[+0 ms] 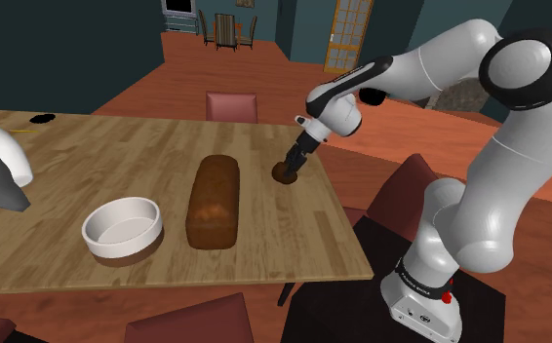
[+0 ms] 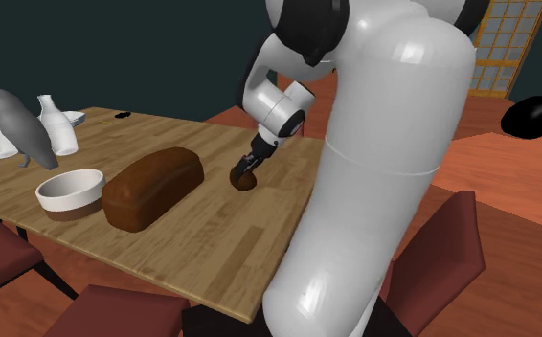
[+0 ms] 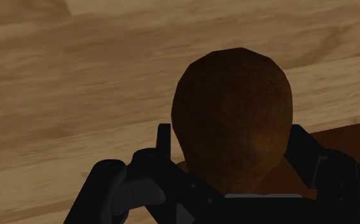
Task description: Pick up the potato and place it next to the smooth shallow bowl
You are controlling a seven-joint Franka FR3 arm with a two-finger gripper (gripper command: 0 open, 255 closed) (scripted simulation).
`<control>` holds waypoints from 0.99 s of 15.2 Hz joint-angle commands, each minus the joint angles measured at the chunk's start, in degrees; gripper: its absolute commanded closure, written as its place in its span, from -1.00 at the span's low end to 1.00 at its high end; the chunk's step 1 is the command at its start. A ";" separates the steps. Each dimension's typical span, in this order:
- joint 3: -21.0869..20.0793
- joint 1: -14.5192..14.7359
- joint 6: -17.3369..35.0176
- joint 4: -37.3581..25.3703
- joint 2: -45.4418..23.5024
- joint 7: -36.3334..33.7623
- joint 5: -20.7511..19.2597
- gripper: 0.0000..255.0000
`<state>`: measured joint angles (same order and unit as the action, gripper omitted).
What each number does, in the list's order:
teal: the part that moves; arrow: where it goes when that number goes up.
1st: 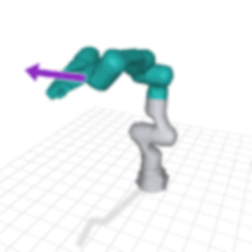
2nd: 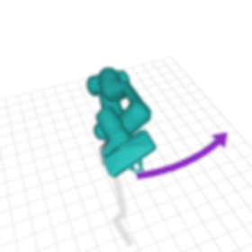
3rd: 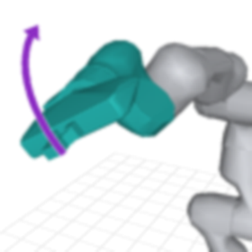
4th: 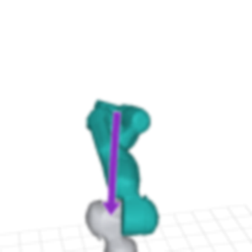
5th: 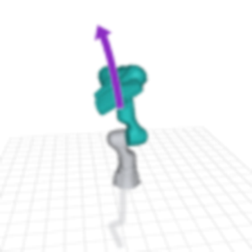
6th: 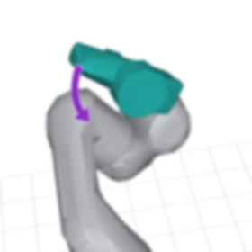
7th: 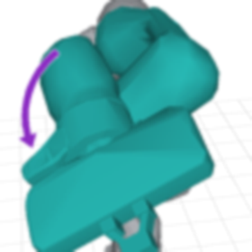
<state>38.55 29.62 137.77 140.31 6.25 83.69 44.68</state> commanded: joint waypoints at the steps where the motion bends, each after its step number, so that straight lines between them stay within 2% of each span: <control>1: -0.30 -0.36 -0.48 -0.09 1.50 -2.07 -2.15 1.00; 8: -1.80 -1.96 -3.15 -1.34 5.96 -8.64 -8.56 1.00; 15: -3.42 -3.50 -6.64 -3.42 9.43 -14.08 -13.33 1.00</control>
<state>35.34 26.35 131.63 137.14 15.19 70.32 31.98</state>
